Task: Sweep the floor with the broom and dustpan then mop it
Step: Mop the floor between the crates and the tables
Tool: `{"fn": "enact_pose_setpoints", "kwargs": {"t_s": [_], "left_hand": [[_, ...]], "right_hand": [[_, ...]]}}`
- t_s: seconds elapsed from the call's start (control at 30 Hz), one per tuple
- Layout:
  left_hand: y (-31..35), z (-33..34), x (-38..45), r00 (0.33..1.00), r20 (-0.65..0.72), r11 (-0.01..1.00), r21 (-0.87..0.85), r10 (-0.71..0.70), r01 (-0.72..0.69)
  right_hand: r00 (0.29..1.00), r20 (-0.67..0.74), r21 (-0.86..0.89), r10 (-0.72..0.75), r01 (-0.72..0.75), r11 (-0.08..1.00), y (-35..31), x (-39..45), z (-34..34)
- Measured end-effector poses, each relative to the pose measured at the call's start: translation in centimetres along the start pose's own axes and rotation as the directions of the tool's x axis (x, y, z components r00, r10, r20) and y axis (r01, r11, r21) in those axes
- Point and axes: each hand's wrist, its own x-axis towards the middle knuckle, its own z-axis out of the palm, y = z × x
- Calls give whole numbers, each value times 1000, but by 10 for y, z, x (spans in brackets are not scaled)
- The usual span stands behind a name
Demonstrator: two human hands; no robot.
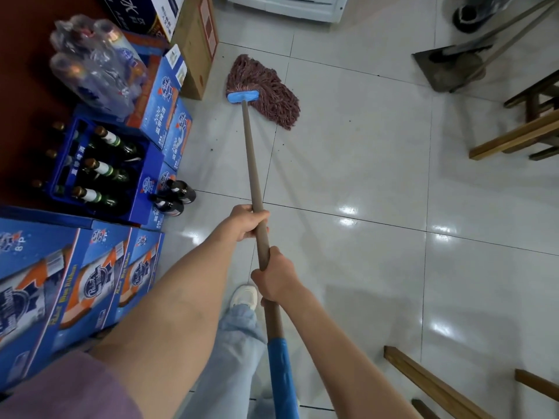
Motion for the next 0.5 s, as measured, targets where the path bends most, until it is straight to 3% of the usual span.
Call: {"fn": "enact_pose_setpoints", "kwargs": {"t_s": [0.5], "left_hand": [[-166, 53, -109, 999, 2, 990, -128, -52, 52]], "right_hand": [[999, 49, -147, -20, 27, 989, 141, -122, 63]]}}
